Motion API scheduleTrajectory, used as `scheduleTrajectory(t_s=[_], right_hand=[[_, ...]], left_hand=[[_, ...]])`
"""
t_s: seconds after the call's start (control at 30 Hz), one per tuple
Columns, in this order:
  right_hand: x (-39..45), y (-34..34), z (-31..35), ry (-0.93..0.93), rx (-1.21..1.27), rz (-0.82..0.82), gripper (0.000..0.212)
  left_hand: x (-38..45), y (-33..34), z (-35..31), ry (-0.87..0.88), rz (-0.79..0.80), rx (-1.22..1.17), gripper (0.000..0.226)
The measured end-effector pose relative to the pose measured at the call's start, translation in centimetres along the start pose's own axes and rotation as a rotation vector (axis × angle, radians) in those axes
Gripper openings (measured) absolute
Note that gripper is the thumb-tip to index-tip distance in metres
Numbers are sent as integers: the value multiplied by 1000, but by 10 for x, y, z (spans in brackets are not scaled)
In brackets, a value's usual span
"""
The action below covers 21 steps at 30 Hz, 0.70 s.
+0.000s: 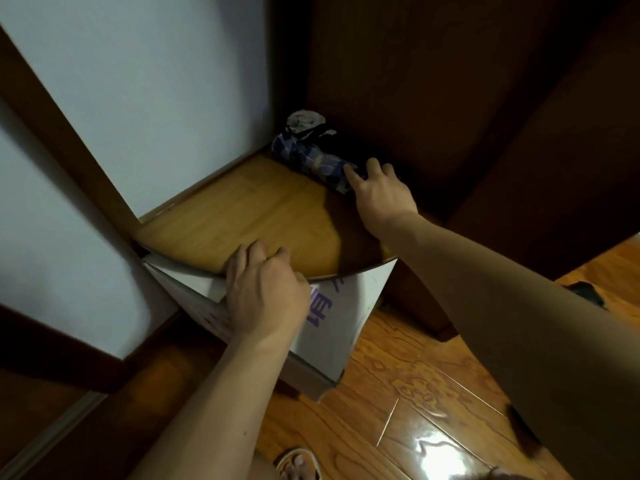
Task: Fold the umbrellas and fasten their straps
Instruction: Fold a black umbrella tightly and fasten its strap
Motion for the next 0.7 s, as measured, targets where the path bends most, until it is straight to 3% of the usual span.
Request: scheduleTrajectory(t_s=[0.17, 0.27, 0.37, 0.53, 0.7], right_hand=[[-46, -19, -8, -15, 0, -40, 68], [-121, -33, -43, 8, 132, -62, 65], [-221, -26, -101, 63, 194, 18, 59], [-432, 8, -247, 444, 306, 274, 44], [-646, -14, -376, 768, 395, 366, 36]], left_hand=[[-15, 10, -20, 0, 26, 75, 52], [-43, 16, -66, 164, 12, 5, 52], [-88, 33, -132, 365, 67, -31, 49], [-201, 90, -241, 568, 353, 47, 45], [-339, 140, -334, 750, 530, 112, 41]])
Point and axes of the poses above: each hand's wrist, its own x-axis towards the middle knuckle, its own y-axis out of the palm, z = x × y, the point moved 8 cm from there along x, towards the middle knuckle, and after that the axes turned 2 degrees about -x, right-handed, at the moved point
